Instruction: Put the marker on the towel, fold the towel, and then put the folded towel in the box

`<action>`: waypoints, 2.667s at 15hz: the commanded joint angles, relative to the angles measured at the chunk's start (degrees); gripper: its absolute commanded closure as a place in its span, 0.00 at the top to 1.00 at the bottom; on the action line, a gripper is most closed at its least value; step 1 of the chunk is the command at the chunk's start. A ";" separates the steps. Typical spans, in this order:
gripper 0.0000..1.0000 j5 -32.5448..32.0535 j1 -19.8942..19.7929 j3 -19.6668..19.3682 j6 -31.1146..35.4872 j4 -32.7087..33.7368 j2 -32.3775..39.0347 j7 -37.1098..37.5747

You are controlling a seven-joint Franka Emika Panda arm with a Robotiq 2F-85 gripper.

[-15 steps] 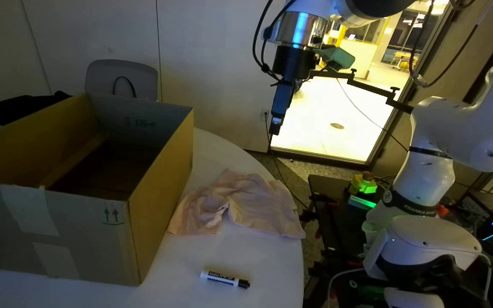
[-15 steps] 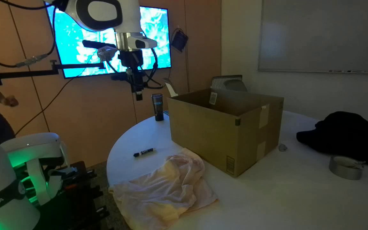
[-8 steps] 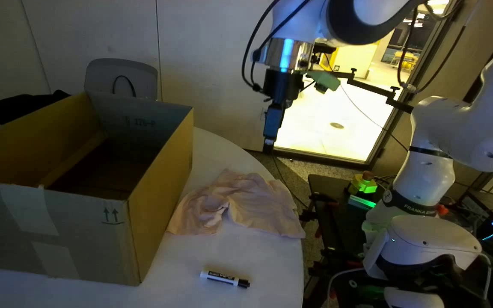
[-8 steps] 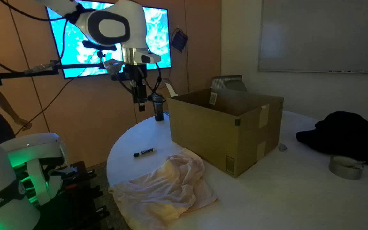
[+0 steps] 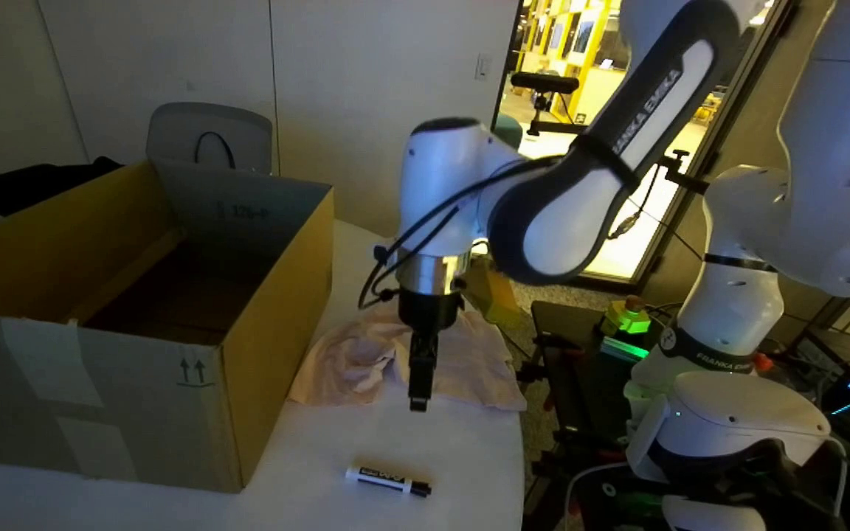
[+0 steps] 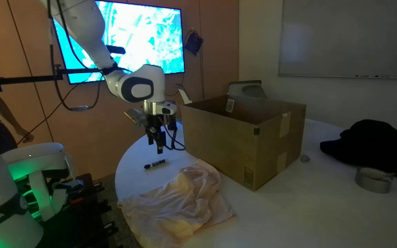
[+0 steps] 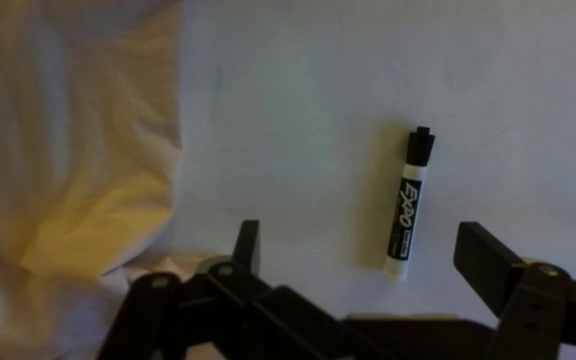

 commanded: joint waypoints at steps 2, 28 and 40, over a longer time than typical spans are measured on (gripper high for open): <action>1.00 -5.99 2.84 -0.96 6.33 11.90 18.03 -0.30; 1.00 -7.18 7.55 -3.57 1.52 16.74 23.48 2.66; 0.43 -5.14 5.65 -1.61 1.99 14.80 23.31 1.75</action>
